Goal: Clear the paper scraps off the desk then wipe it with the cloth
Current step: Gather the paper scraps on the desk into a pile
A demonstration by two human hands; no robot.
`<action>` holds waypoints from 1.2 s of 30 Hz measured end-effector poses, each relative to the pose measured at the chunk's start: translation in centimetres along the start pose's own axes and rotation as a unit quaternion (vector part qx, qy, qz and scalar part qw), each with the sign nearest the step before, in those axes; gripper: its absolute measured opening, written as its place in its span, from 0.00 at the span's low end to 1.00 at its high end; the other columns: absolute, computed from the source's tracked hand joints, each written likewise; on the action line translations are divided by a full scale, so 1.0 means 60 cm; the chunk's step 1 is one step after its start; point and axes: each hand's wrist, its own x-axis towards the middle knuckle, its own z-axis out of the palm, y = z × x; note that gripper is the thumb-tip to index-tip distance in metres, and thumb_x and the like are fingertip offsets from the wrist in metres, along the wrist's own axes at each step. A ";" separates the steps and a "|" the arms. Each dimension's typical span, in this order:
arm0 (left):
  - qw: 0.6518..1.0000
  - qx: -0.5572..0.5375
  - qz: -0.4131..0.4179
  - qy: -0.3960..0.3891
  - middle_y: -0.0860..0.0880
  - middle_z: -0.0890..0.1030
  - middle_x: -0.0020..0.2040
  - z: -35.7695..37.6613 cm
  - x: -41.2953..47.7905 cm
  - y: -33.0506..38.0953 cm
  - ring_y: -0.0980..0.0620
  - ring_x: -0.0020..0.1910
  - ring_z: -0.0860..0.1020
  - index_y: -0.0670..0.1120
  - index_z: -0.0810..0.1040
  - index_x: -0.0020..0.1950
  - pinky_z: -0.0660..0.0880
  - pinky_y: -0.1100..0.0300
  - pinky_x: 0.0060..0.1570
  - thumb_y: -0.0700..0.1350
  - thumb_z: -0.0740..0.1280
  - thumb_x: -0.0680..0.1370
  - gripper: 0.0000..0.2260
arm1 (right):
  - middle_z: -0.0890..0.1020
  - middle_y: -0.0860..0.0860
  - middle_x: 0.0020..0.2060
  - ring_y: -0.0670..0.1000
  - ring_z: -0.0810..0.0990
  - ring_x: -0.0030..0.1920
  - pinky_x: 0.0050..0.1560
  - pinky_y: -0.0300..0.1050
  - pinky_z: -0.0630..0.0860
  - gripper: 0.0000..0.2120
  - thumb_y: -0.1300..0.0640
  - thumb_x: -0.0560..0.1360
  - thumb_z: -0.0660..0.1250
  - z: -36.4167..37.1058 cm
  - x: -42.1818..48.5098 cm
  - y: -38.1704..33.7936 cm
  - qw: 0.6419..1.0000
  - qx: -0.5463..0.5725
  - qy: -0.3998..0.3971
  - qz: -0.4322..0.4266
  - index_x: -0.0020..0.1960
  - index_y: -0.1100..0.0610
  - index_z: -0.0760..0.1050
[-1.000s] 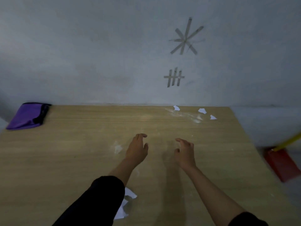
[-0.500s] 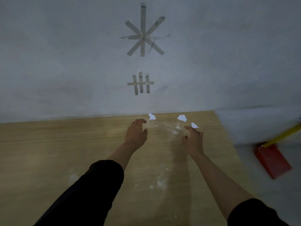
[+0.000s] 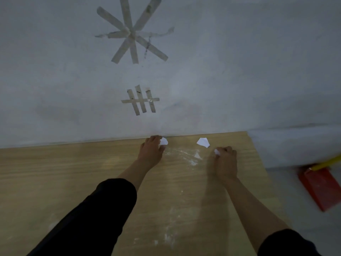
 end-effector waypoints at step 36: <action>0.947 -0.280 -0.109 0.111 0.44 0.83 0.47 -0.027 -0.058 -0.003 0.46 0.45 0.81 0.43 0.81 0.42 0.78 0.56 0.47 0.33 0.61 0.72 0.11 | 0.78 0.61 0.45 0.58 0.75 0.49 0.44 0.39 0.66 0.09 0.66 0.75 0.61 0.020 -0.001 -0.095 0.981 0.173 -0.057 -0.068 0.49 0.61 0.79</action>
